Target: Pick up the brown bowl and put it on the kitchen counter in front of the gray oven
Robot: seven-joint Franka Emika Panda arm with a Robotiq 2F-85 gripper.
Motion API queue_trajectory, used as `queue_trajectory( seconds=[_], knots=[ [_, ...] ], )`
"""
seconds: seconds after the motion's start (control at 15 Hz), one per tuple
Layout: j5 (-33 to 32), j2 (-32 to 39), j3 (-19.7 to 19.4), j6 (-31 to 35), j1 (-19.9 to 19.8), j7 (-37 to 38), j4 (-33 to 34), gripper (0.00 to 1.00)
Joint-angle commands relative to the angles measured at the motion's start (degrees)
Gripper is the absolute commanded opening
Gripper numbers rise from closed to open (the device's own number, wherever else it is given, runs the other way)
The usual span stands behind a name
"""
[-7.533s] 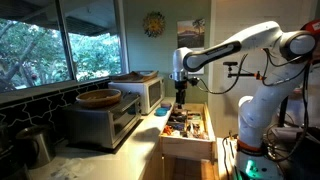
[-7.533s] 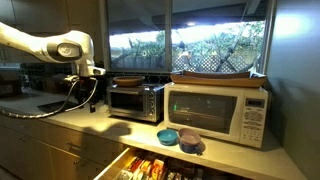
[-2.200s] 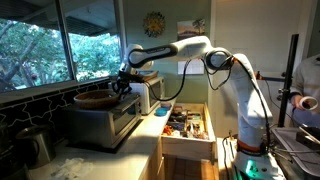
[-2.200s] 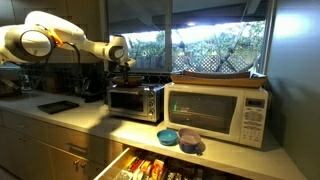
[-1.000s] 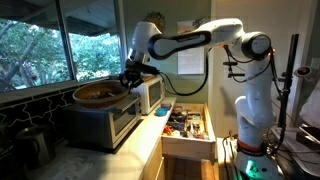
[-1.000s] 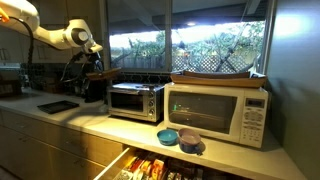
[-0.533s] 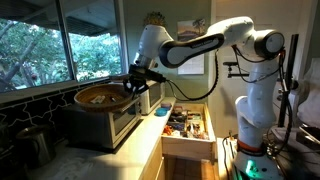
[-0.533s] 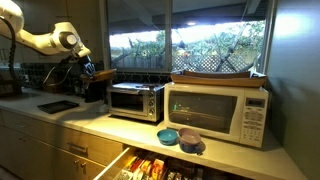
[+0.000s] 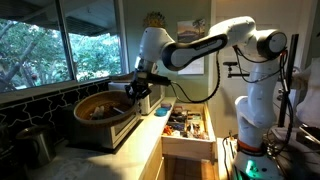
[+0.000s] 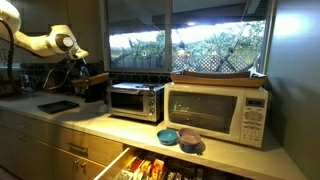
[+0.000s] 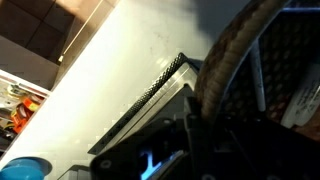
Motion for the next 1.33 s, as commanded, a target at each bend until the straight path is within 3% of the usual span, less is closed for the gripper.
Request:
queue_trajectory(
  seconds=[0.0,0.2,0.33,0.4,0.67,0.73,1.07,1.27],
  knots=[
    [2.83,-6.91,2.23,-0.01,2.67,-8.01,-8.75,0.01],
    [6.08,-11.59,4.90,2.27,4.53,-6.90,-16.67,0.01],
    [9.07,-15.76,6.34,8.90,4.50,-0.83,-23.85,0.01],
    [6.95,-9.75,6.71,3.53,3.36,-4.45,-15.89,0.06],
    [8.47,-14.22,7.39,7.46,3.43,-2.08,-22.36,0.06],
    [8.54,-14.47,7.37,7.46,3.41,-2.08,-22.42,0.01],
    [17.70,-21.06,4.04,17.44,8.85,-14.56,-35.96,0.01],
    [23.96,-25.83,4.70,21.79,10.05,-13.36,-44.82,0.01]
  ],
)
